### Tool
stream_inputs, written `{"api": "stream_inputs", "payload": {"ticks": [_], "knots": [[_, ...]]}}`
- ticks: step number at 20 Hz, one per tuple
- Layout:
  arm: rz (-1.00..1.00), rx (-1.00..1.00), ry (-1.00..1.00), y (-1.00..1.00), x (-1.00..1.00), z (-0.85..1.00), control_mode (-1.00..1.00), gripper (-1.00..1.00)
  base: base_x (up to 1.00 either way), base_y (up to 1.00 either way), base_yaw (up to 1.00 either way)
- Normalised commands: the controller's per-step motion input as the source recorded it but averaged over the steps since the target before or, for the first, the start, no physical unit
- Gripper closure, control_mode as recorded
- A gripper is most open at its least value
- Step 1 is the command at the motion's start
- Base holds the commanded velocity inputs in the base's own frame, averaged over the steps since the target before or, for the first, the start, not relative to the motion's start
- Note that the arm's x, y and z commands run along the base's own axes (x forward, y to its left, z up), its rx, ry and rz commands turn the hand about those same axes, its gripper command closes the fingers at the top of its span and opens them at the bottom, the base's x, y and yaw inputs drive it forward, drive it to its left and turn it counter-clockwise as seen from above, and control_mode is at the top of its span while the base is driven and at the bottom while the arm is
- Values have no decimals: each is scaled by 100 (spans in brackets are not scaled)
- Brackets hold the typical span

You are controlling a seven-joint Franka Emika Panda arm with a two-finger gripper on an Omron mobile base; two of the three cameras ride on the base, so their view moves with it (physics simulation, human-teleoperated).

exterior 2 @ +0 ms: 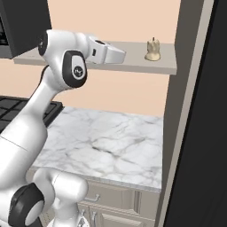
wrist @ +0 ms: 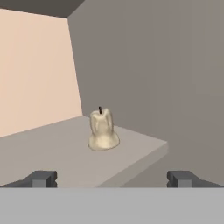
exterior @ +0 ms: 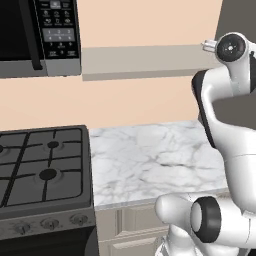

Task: Get the candle and the beer from the cabinet and move them to the dining counter.

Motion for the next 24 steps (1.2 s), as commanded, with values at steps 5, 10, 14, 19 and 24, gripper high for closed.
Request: {"api": "stream_inputs", "payload": {"ticks": [5, 10, 14, 19, 24], "knots": [[0, 0, 10, 0, 28, 0, -100, -100, 0, 0, 0], [0, 0, 2, 0, 8, -1, -100, -100, 0, 0, 0], [0, 0, 11, 0, 27, 18, -100, -100, 0, 0, 0], [0, 0, 12, 0, 35, 12, -100, -100, 0, 0, 0], [0, 0, 5, -8, 17, 0, -100, -100, 0, 0, 0]]}}
